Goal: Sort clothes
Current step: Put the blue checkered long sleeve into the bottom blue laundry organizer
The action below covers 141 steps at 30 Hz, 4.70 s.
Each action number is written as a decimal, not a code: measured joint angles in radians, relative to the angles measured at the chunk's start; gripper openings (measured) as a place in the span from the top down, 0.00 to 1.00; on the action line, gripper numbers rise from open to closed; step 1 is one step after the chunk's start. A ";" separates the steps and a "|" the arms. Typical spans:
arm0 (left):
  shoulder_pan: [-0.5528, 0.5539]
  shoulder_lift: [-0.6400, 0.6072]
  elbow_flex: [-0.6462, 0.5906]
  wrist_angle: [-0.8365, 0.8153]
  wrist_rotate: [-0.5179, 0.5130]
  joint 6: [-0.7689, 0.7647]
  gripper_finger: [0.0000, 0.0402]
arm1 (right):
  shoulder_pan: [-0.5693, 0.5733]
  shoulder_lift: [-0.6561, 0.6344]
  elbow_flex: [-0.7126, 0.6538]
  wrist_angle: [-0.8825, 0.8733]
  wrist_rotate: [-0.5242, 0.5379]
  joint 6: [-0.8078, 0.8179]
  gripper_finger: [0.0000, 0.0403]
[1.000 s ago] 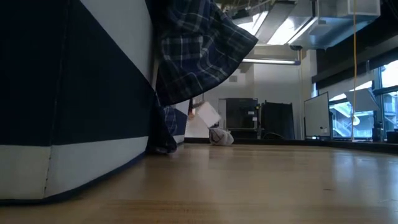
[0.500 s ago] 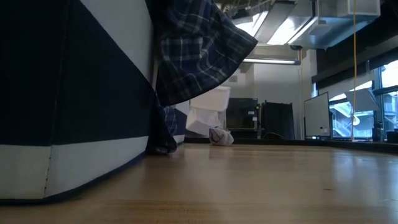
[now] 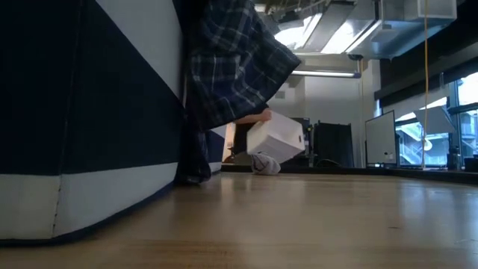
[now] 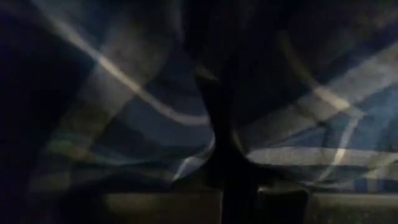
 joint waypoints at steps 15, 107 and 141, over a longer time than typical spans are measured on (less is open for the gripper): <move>0.056 -0.068 -0.019 0.049 0.008 0.089 0.79 | -0.028 0.024 0.001 -0.084 0.004 0.038 0.98; 0.134 -0.083 0.204 0.856 -0.697 1.282 0.97 | -0.022 0.019 0.015 -0.135 -0.036 0.090 0.98; -0.289 -0.322 0.205 0.644 -1.158 1.130 1.00 | 0.133 0.007 0.342 -0.311 0.347 0.062 0.95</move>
